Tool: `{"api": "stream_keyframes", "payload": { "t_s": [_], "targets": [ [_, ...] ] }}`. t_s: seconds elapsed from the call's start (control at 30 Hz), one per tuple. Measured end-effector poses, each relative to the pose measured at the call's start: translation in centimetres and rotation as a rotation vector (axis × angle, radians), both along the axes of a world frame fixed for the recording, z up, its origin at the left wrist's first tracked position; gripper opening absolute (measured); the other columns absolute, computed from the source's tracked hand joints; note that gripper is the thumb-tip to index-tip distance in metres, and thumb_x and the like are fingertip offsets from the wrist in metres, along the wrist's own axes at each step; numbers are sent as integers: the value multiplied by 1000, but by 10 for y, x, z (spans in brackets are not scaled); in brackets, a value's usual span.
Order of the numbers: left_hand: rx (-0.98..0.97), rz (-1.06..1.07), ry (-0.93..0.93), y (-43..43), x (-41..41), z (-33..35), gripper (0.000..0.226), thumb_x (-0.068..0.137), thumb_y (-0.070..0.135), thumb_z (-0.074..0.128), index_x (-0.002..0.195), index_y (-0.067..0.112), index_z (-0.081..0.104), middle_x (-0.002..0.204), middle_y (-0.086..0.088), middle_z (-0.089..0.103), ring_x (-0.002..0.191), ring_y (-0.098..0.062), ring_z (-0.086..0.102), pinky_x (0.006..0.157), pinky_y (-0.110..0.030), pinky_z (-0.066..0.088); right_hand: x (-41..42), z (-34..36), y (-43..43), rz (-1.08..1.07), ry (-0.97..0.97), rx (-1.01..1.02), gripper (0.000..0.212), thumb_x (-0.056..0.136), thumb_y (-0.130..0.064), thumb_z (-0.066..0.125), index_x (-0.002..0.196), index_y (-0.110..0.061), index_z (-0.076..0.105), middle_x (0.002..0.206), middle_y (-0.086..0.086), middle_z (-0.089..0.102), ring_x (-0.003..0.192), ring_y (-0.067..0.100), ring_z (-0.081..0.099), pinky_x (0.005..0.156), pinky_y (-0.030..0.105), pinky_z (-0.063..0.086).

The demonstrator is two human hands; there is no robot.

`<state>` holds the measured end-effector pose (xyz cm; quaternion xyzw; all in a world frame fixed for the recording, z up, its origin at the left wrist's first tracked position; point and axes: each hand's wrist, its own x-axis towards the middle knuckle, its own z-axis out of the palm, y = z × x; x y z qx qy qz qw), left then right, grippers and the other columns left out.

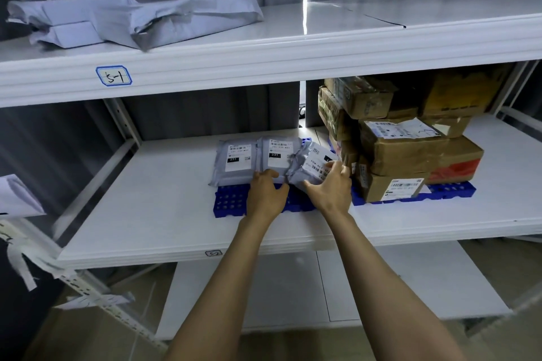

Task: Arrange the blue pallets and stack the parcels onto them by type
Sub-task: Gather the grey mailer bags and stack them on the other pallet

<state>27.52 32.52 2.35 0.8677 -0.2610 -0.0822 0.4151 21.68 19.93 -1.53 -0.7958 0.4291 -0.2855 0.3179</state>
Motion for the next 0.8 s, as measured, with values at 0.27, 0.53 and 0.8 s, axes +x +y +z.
{"api": "stream_keyframes", "payload": {
  "t_s": [0.27, 0.53, 0.8],
  "targets": [
    [-159, -8, -150, 11, -21, 35, 37, 91, 21, 62, 126, 11, 57, 129, -5, 54, 107, -18, 58, 90, -35, 53, -19, 31, 31, 87, -229, -338, 53, 75, -42, 74, 115, -13, 55, 120, 6, 58, 111, 24, 54, 78, 37, 54],
    [-302, -153, -398, 77, -50, 134, 19, 91, 19, 59, 108, 21, 68, 94, 15, 68, 87, 4, 63, 71, -9, 49, -49, 136, 85, 405, -620, -647, 13, 84, -26, 61, 84, -14, 66, 75, -4, 67, 66, 10, 60, 57, 29, 52],
    [-507, -8, -677, 121, -38, 219, 18, 91, 26, 56, 100, 17, 70, 93, 11, 71, 85, -2, 65, 69, -17, 45, -25, 242, 129, 600, -809, -679, 13, 82, -21, 60, 88, -12, 67, 79, -2, 70, 70, 18, 65, 62, 40, 54]
  ]
}}
